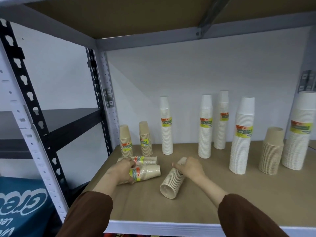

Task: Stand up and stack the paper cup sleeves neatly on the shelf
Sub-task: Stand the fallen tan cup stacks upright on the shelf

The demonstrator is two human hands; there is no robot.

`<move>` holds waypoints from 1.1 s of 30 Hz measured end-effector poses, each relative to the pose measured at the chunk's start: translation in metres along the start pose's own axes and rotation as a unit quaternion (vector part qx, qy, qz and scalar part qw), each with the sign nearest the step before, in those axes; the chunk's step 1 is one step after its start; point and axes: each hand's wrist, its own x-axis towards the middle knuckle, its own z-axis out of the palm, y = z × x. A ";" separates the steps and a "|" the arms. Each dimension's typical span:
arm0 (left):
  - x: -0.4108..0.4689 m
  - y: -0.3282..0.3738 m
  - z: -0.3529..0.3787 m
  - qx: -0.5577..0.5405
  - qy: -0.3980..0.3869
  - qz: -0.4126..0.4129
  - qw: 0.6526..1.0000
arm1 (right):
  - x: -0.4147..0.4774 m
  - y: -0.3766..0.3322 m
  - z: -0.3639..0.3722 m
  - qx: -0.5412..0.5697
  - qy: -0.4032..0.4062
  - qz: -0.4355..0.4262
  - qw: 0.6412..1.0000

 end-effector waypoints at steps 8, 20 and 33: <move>-0.007 0.005 0.004 -0.005 0.026 -0.006 1.000 | 0.003 -0.009 0.029 0.158 -0.054 0.143 0.975; -0.020 -0.002 -0.004 -0.269 0.309 -0.074 0.909 | 0.031 -0.002 -0.025 0.299 0.116 0.040 0.946; -0.027 0.004 0.026 -0.417 0.315 -0.263 0.811 | 0.038 0.017 -0.003 0.234 0.175 -0.061 0.954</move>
